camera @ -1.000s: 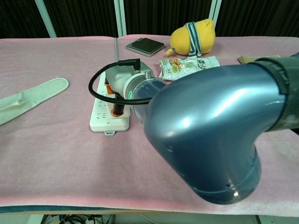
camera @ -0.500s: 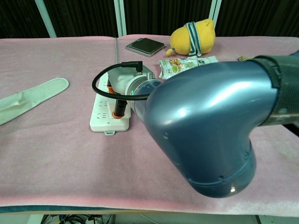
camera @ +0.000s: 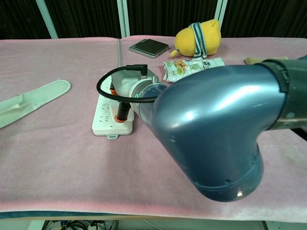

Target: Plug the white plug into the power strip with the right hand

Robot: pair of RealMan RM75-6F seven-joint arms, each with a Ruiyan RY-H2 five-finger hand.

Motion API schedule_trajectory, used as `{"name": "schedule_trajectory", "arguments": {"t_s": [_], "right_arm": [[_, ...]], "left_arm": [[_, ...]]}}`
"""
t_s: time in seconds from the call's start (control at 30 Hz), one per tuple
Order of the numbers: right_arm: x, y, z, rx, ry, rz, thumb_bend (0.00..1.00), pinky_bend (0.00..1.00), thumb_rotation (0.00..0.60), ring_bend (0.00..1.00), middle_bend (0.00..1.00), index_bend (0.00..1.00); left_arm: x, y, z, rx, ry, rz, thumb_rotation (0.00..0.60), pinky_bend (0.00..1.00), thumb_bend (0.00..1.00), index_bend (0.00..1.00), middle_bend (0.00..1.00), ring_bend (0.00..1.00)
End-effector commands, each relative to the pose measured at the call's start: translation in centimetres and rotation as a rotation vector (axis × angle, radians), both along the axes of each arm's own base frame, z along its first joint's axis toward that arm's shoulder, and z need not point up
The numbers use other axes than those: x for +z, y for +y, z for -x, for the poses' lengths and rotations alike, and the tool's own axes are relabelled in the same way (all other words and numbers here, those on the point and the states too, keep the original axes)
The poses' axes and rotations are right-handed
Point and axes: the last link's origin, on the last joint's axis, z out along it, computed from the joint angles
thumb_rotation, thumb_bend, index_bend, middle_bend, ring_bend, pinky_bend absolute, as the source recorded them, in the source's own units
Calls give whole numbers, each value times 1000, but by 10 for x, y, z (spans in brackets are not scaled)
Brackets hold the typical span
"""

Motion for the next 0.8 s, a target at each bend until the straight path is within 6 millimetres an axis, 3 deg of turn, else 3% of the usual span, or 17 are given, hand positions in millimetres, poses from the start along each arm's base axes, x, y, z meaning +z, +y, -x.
{"name": "schedule_trajectory", "arguments": {"t_s": [0.03,0.8], "right_arm": [[-3,0,0,6,6,-3,565,544,600,850,911,1000],[-6,-2,8,21,28,-11,569,558,600,862,924,1000]], "left_arm": [[0,0,0,0,-1,0,600,119,220,109,4,1],[0,0,0,1,1,4,600,126,221,109,4,1]]}}
